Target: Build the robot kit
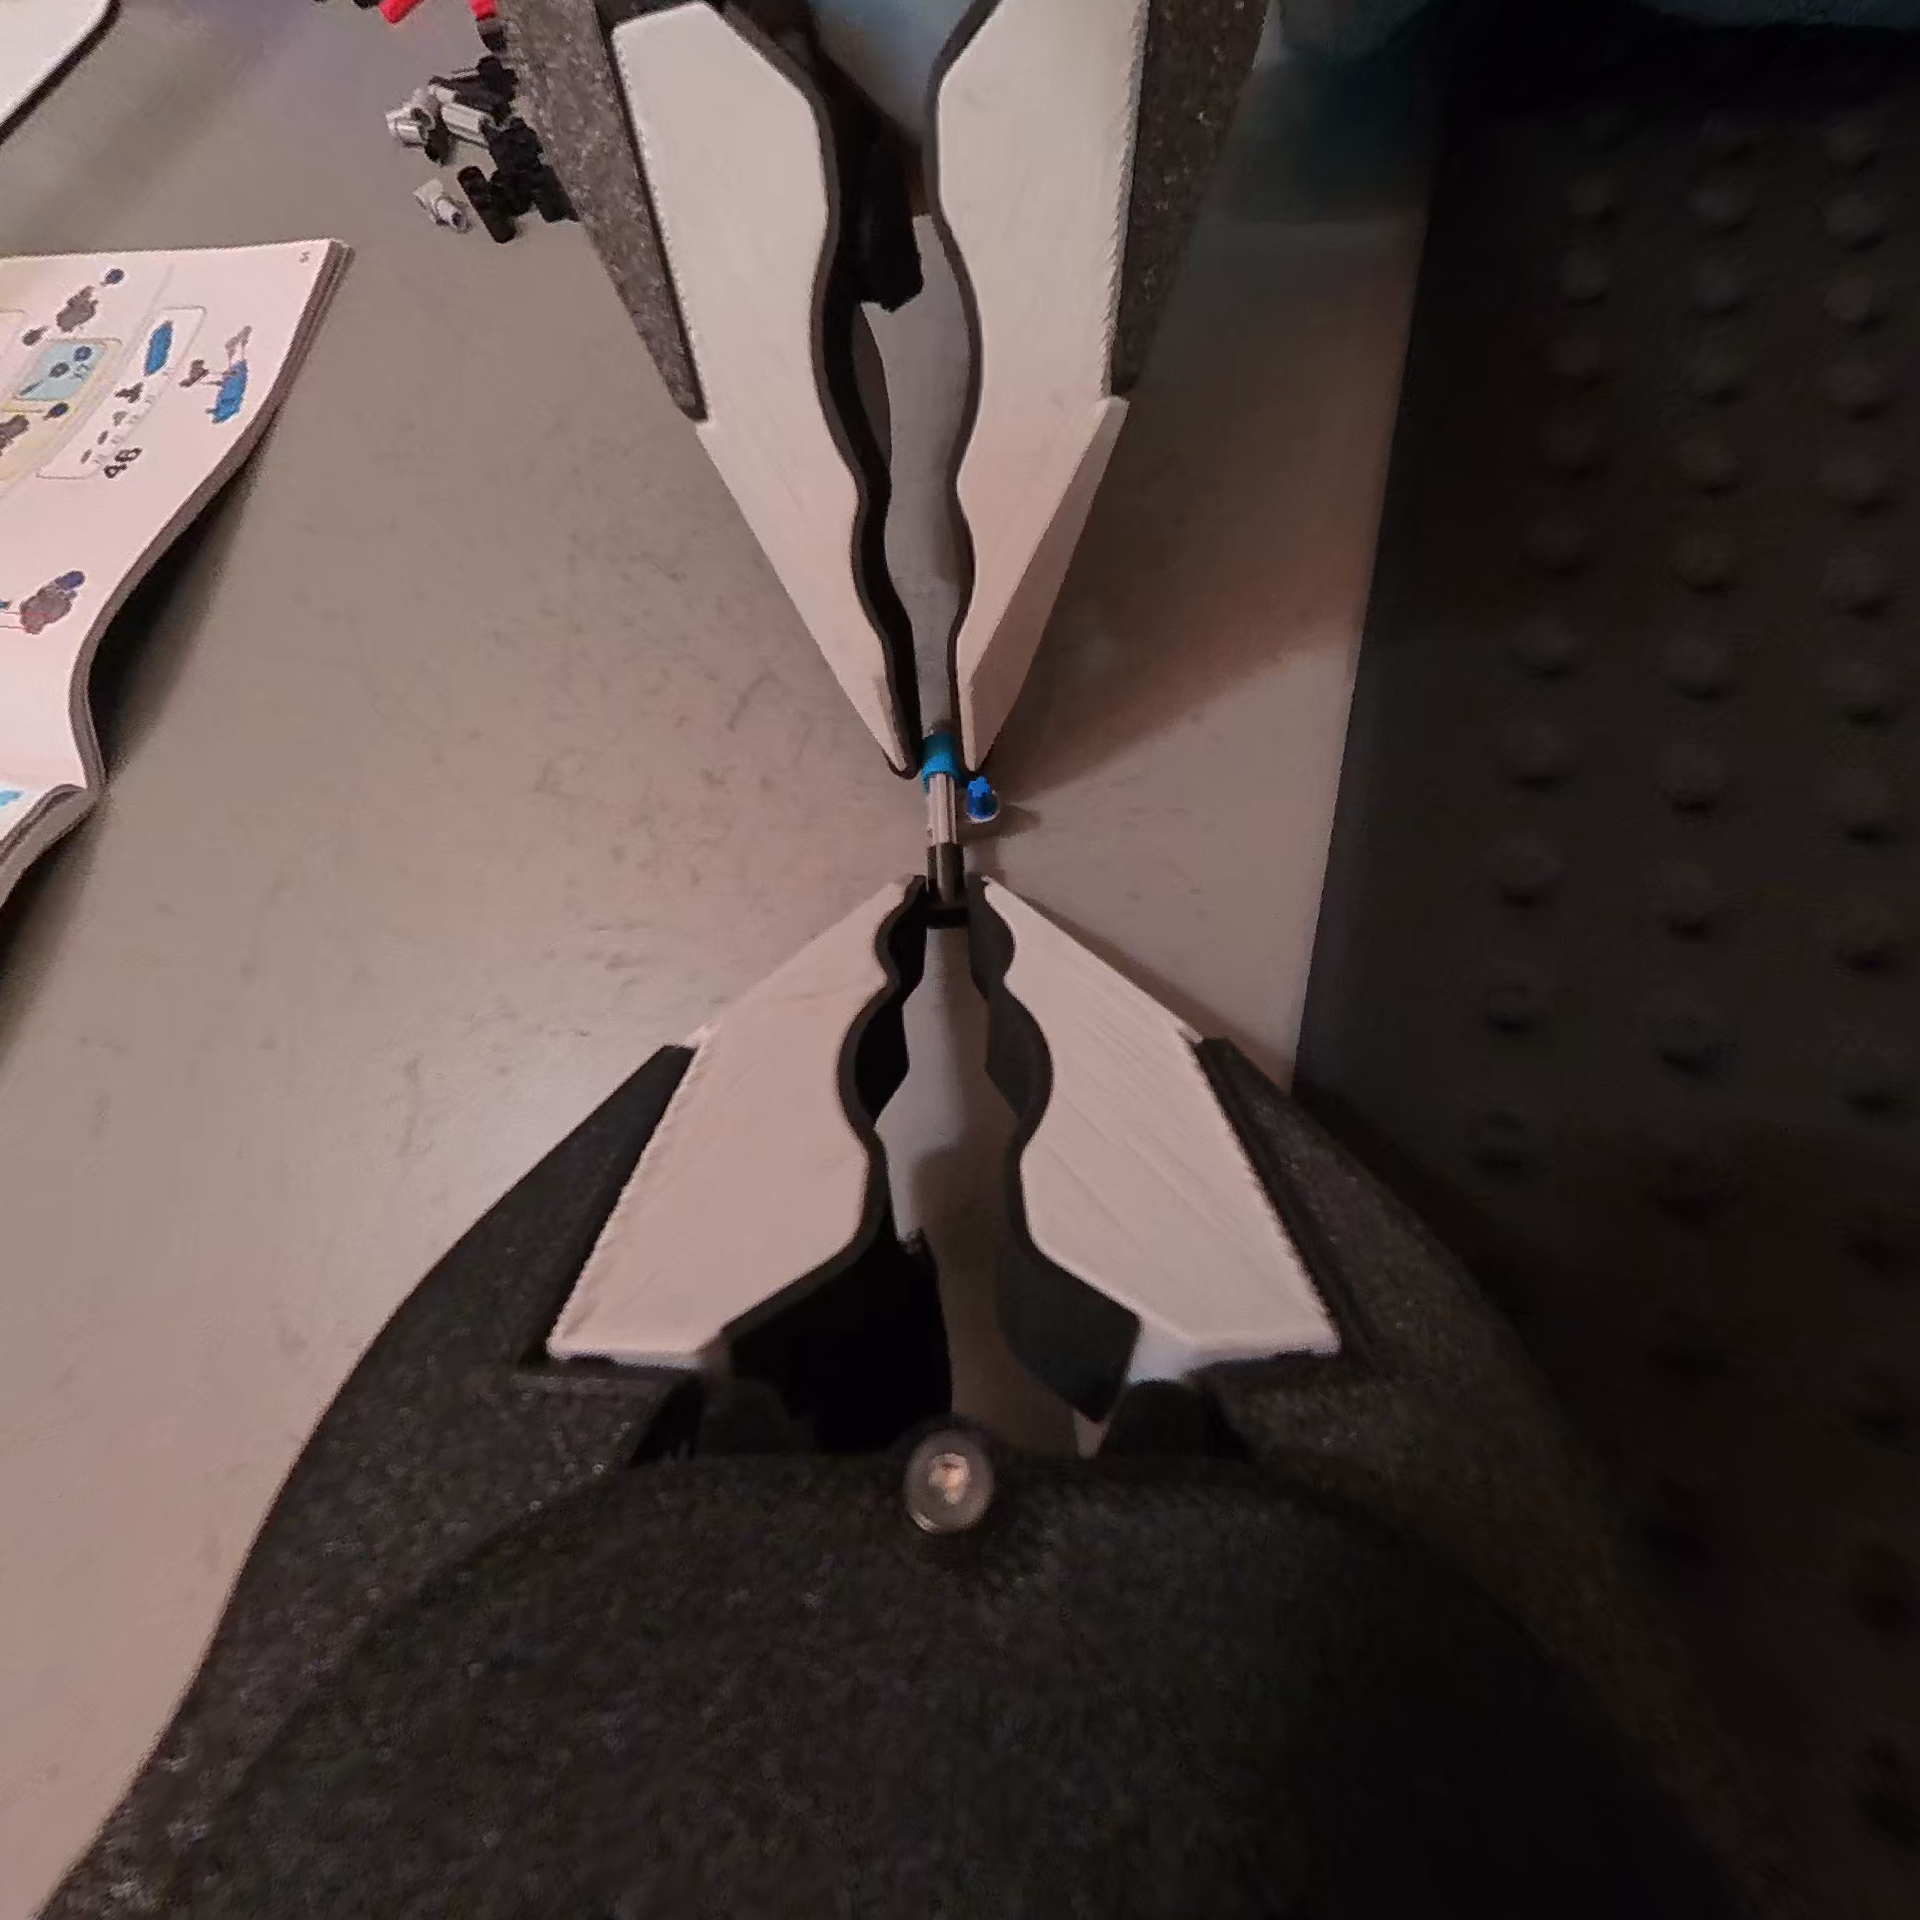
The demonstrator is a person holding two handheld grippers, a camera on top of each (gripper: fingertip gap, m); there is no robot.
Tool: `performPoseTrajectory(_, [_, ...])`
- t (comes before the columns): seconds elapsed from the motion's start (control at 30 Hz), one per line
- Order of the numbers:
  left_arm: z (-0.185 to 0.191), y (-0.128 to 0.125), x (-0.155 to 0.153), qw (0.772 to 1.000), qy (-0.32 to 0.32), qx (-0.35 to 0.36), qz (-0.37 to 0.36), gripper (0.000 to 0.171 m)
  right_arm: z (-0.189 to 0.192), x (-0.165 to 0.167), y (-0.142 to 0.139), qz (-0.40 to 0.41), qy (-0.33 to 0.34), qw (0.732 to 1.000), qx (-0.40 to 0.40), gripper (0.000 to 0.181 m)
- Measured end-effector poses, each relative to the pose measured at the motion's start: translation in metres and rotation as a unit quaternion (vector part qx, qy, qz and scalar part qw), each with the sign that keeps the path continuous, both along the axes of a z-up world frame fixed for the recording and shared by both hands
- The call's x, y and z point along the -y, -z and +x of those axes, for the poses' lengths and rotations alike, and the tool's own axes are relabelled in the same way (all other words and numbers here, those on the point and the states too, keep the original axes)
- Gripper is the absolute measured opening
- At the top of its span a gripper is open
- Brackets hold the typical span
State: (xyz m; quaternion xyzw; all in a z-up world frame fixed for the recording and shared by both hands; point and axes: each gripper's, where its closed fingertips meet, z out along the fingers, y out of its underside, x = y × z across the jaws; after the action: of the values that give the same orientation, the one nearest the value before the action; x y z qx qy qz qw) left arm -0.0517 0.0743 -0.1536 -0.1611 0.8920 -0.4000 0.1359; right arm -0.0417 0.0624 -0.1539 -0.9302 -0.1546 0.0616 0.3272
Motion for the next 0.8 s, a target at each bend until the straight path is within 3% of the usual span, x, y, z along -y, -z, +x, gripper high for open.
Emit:
performPoseTrajectory(0.37, [-0.0001, -0.0013, 0.0019, 1.000, -0.002, 0.010, 0.003, 0.005, -0.0006, 0.0008, 0.0006, -0.005, 0.015, 0.998, -0.065, 0.006])
performPoseTrajectory(0.8, [0.0025, -0.0018, 0.0027, 1.000, -0.002, -0.014, -0.012, 0.005, 0.0001, 0.0008, 0.0008, -0.009, 0.005, 0.996, -0.088, 0.006])
